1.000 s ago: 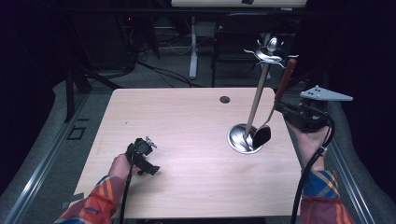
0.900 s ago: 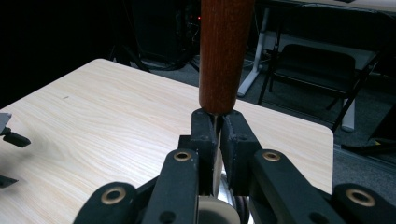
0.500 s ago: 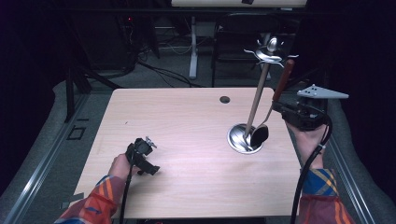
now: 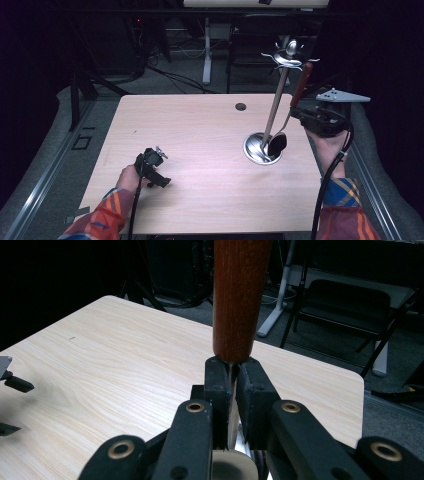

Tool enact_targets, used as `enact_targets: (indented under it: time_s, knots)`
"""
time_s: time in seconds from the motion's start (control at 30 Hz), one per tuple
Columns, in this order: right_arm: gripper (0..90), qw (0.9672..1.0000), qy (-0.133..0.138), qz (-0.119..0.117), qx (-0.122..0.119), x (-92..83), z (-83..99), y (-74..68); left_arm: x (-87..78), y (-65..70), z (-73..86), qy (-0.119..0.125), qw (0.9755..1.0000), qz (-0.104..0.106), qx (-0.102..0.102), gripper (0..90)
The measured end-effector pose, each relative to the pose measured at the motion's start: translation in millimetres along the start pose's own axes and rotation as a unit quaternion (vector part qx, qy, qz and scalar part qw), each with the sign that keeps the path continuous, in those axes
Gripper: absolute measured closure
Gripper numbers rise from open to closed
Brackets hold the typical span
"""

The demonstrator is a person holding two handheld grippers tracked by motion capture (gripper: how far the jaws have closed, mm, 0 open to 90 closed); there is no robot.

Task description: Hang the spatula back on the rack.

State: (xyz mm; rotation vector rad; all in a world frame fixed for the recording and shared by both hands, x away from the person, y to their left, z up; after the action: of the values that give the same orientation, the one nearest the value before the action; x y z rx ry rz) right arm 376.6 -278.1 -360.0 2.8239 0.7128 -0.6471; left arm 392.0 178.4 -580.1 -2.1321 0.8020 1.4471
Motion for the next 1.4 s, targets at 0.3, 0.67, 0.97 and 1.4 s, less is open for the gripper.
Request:
enact_targets:
  time_s: [0.3, 0.67, 0.97, 1.4]
  knots:
    - [84.1, 0.9999, -0.009, -0.005, -0.004, 3.1, -1.6, 0.3, 0.1, 0.0, 0.3, -0.001, 1.0, 0.001, -0.001, 6.0]
    - [84.1, 0.9999, -0.015, 0.0, -0.008, 8.6, -3.6, 1.8, 0.5, -0.3, 0.4, -0.001, 1.0, 0.0, 0.0, 6.0]
    - [84.0, 0.9998, -0.015, 0.009, -0.011, 16.2, -3.5, 1.8, 0.9, -0.3, 0.6, -0.004, 1.0, 0.001, 0.0, 6.0]
    - [81.1, 0.9995, -0.013, 0.026, -0.013, 17.0, -3.3, 0.6, 0.1, -0.3, 0.7, -0.002, 1.0, 0.002, 0.0, 5.9]
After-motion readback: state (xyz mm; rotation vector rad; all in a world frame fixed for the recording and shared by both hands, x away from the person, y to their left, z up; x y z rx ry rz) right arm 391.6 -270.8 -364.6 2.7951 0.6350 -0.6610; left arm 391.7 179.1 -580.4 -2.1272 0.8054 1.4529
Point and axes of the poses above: each handheld gripper's, and its own axes: x roughly forward along the jaws, z roughly out of its underside, y roughly to its right, the point moved 3 cm from there along x, roughly forward along the jaws, and after that the axes turned 4 degrees about -x, right-handed, at the moved point
